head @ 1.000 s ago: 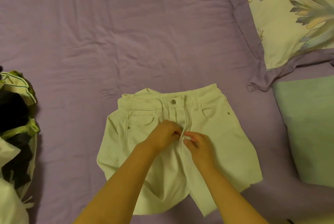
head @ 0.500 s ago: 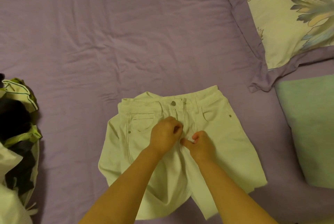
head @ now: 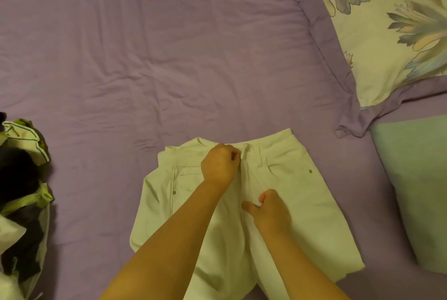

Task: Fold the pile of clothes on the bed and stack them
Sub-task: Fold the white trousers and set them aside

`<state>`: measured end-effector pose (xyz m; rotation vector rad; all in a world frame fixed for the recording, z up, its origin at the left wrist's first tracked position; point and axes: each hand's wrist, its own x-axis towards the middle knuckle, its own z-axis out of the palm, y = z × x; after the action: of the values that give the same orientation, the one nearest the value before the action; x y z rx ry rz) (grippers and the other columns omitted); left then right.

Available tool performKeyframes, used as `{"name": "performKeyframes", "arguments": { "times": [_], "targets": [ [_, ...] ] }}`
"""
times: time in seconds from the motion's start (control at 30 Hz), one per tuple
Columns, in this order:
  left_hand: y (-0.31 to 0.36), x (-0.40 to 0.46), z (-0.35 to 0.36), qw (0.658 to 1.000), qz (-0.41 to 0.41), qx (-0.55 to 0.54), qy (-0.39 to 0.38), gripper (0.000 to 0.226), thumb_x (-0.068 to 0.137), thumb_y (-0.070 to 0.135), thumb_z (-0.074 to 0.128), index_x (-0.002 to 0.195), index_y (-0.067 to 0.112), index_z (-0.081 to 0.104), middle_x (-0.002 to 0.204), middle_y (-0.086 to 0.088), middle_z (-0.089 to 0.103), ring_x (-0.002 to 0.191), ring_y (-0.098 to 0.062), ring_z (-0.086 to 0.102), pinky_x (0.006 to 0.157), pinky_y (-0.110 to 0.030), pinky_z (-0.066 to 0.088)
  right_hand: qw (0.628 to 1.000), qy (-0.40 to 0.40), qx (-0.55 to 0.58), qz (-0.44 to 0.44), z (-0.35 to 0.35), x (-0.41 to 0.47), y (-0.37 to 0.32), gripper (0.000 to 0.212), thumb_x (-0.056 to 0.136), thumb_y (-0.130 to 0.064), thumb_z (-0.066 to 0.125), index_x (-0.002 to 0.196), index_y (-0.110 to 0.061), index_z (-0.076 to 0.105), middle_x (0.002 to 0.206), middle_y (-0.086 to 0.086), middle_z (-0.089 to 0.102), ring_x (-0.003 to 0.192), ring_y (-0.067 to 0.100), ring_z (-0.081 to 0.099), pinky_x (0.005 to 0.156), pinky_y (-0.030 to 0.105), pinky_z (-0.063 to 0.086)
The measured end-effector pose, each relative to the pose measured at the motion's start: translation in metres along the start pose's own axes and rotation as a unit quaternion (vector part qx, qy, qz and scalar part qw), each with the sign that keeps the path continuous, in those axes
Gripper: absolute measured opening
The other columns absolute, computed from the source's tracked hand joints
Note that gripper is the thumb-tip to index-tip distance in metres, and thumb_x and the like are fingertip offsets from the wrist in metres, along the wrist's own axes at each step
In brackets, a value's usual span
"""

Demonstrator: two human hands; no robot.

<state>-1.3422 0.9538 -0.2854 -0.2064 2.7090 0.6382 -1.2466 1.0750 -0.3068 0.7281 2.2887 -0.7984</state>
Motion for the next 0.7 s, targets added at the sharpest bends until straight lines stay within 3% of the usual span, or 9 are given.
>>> {"name": "performKeyframes", "arguments": {
  "times": [0.07, 0.17, 0.23, 0.33, 0.4, 0.47, 0.53, 0.6, 0.7],
  "targets": [
    [-0.001, 0.007, 0.001, 0.996, 0.041, 0.083, 0.009, 0.024, 0.095, 0.027, 0.048, 0.094, 0.018, 0.070, 0.098, -0.001, 0.062, 0.094, -0.021, 0.054, 0.068, -0.027, 0.039, 0.999, 0.006, -0.023, -0.021, -0.002, 0.000, 0.000, 0.045, 0.075, -0.049, 0.072, 0.091, -0.020, 0.041, 0.089, -0.006, 0.053, 0.082, 0.018, 0.056, 0.066, 0.028, 0.040],
    [-0.008, 0.011, 0.002, 0.993, 0.038, 0.104, 0.034, 0.024, 0.092, 0.037, 0.053, 0.105, 0.021, 0.065, 0.112, 0.000, 0.058, 0.107, -0.022, 0.047, 0.083, -0.030, 0.032, 0.994, 0.002, 0.028, -0.109, -0.007, 0.007, 0.000, 0.035, 0.081, -0.037, 0.072, 0.093, -0.021, 0.044, 0.090, -0.005, 0.050, 0.075, 0.014, 0.053, 0.063, 0.023, 0.039],
    [-0.014, 0.012, 0.002, 0.996, 0.004, 0.081, 0.045, 0.033, 0.090, 0.046, 0.055, 0.111, 0.021, 0.057, 0.114, 0.000, 0.056, 0.110, -0.022, 0.047, 0.087, -0.031, 0.032, 0.984, -0.005, 0.072, -0.164, -0.015, 0.018, -0.008, 0.029, 0.085, -0.031, 0.069, 0.105, -0.019, 0.051, 0.102, -0.006, 0.050, 0.074, 0.007, 0.053, 0.068, 0.020, 0.042],
    [-0.015, 0.020, 0.002, 0.994, 0.002, 0.109, 0.022, 0.043, 0.089, 0.053, 0.053, 0.118, 0.021, 0.053, 0.117, 0.000, 0.056, 0.112, -0.023, 0.047, 0.090, -0.033, 0.034, 0.966, 0.013, 0.052, -0.255, -0.032, 0.042, -0.035, 0.045, 0.089, -0.028, 0.064, 0.130, -0.016, 0.049, 0.123, -0.004, 0.047, 0.073, -0.003, 0.049, 0.074, 0.018, 0.042],
    [-0.013, 0.024, 0.001, 0.989, 0.018, 0.149, 0.010, 0.043, 0.089, 0.052, 0.050, 0.118, 0.020, 0.054, 0.117, -0.002, 0.057, 0.112, -0.025, 0.046, 0.091, -0.034, 0.034, 0.957, -0.003, 0.035, -0.288, -0.044, 0.057, -0.055, 0.051, 0.093, -0.022, 0.058, 0.140, -0.014, 0.040, 0.145, 0.002, 0.038, 0.090, 0.003, 0.054, 0.086, 0.021, 0.043],
    [-0.011, 0.026, -0.001, 0.988, 0.022, 0.153, 0.004, 0.041, 0.089, 0.051, 0.051, 0.114, 0.017, 0.054, 0.113, -0.004, 0.059, 0.109, -0.026, 0.049, 0.090, -0.035, 0.035, 0.952, -0.043, -0.015, -0.302, -0.051, 0.069, -0.068, 0.055, 0.097, -0.017, 0.050, 0.147, -0.014, 0.029, 0.155, 0.002, 0.024, 0.122, 0.017, 0.048, 0.102, 0.025, 0.037],
    [-0.011, 0.026, -0.004, 0.993, 0.019, 0.114, -0.005, 0.040, 0.088, 0.047, 0.056, 0.110, 0.015, 0.051, 0.108, -0.005, 0.061, 0.102, -0.025, 0.054, 0.082, -0.033, 0.039, 0.944, -0.079, -0.083, -0.309, -0.054, 0.077, -0.074, 0.055, 0.098, -0.018, 0.048, 0.149, -0.017, 0.025, 0.153, 0.003, 0.031, 0.133, 0.021, 0.040, 0.105, 0.028, 0.034],
    [-0.012, 0.023, -0.008, 0.997, 0.015, 0.074, -0.022, 0.039, 0.088, 0.044, 0.059, 0.109, 0.013, 0.050, 0.104, -0.005, 0.061, 0.091, -0.023, 0.058, 0.068, -0.031, 0.040, 0.948, -0.084, -0.096, -0.293, -0.058, 0.079, -0.077, 0.053, 0.097, -0.024, 0.051, 0.146, -0.017, 0.032, 0.141, 0.005, 0.047, 0.127, 0.022, 0.046, 0.101, 0.030, 0.038],
    [-0.014, 0.019, -0.015, 0.997, -0.015, 0.010, -0.071, 0.035, 0.090, 0.041, 0.059, 0.108, 0.012, 0.054, 0.104, -0.007, 0.062, 0.088, -0.024, 0.061, 0.066, -0.033, 0.045, 0.938, -0.007, -0.135, -0.319, -0.060, 0.076, -0.079, 0.033, 0.091, -0.034, 0.059, 0.121, -0.020, 0.057, 0.116, 0.000, 0.060, 0.112, 0.020, 0.050, 0.092, 0.028, 0.034]
  ]
}}
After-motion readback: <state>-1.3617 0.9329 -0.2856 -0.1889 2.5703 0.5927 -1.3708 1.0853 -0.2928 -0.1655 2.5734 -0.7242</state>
